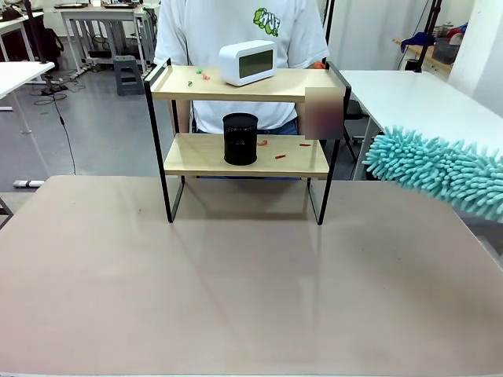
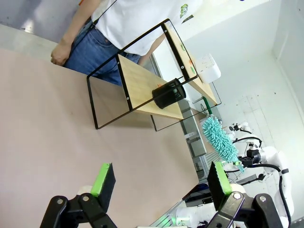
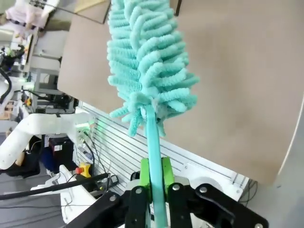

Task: Clean the shelf.
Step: Pick up the Duster from the human, then clean the specific tier of the Shelf with the Duster once objects are removed.

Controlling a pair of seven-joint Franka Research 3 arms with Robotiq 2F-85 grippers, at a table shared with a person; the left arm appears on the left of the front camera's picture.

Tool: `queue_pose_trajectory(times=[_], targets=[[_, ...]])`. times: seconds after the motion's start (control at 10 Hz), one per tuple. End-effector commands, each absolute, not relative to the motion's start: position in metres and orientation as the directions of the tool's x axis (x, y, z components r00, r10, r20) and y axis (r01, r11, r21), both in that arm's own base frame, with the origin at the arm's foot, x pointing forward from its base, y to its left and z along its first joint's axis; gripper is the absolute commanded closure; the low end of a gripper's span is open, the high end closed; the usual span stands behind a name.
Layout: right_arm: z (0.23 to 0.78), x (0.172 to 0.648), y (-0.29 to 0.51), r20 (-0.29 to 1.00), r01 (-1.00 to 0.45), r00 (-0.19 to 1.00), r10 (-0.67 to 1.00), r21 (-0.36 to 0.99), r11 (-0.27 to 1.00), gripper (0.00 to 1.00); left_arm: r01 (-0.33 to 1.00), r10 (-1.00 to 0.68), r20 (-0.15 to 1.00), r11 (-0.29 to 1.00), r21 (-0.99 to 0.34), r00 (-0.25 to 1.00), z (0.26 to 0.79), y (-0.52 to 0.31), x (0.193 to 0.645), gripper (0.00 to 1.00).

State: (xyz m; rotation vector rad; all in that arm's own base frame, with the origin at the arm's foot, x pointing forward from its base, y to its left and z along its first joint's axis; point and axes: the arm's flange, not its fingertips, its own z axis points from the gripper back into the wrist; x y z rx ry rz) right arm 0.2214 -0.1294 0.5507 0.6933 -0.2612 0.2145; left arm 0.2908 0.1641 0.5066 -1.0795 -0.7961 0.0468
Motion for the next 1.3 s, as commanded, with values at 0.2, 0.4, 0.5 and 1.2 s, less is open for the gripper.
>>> queue_pose_trajectory(times=[0.2,0.4,0.5,1.2], targets=[[0.5708,0.2283,-0.1407,0.252,-0.259,0.960,0.124,0.622,0.739,0.92,0.362,0.405,0.576,0.492,-0.792,0.710,0.5065,0.1611,0.2922,0.00],[0.5708,0.2283,-0.1407,0.252,-0.259,0.960,0.124,0.622,0.739,0.92,0.362,0.405,0.576,0.492,-0.792,0.710,0.5065,0.1611,0.2922,0.00],[0.5708,0.2283,-0.1407,0.252,-0.259,0.960,0.124,0.622,0.739,0.92,0.362,0.405,0.576,0.492,-0.792,0.710,0.5065,0.1611,0.2922,0.00],[0.5708,0.2283,-0.1407,0.252,-0.259,0.960,0.124,0.622,0.739,0.92,0.362,0.405,0.576,0.492,-0.792,0.710,0.5065,0.1611,0.2922,0.00]])
